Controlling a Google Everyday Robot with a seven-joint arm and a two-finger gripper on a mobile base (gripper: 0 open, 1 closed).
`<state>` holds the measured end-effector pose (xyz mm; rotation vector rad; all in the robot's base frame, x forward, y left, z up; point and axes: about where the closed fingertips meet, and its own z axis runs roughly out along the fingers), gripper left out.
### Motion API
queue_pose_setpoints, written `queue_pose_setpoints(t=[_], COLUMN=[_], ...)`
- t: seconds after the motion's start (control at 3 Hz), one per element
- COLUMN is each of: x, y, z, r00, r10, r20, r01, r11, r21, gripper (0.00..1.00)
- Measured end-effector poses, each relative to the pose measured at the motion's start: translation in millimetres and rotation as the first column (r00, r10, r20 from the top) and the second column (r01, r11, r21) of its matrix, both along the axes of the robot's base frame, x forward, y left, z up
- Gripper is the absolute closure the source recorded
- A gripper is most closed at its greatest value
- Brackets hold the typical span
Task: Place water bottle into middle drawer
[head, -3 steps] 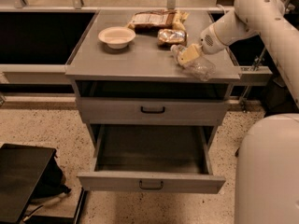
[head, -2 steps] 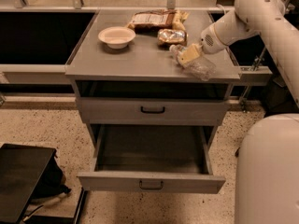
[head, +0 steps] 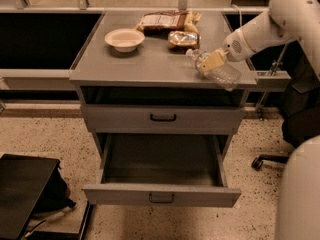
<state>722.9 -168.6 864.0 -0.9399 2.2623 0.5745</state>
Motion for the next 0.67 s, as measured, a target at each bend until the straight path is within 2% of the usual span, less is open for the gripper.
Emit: queue_pose_setpoints(t=[0.33,0.67], x=[-55.2,-120.9], y=[-11.1,1.7], z=[13.8,-11.2], r00=[0.9949,0.9782], r10=[0.081,0.205], r20=[0.06,0.034], r01=[-0.084,-0.207], r11=[0.996,0.975], r21=[0.042,0.084], gripper=[1.0,1.0])
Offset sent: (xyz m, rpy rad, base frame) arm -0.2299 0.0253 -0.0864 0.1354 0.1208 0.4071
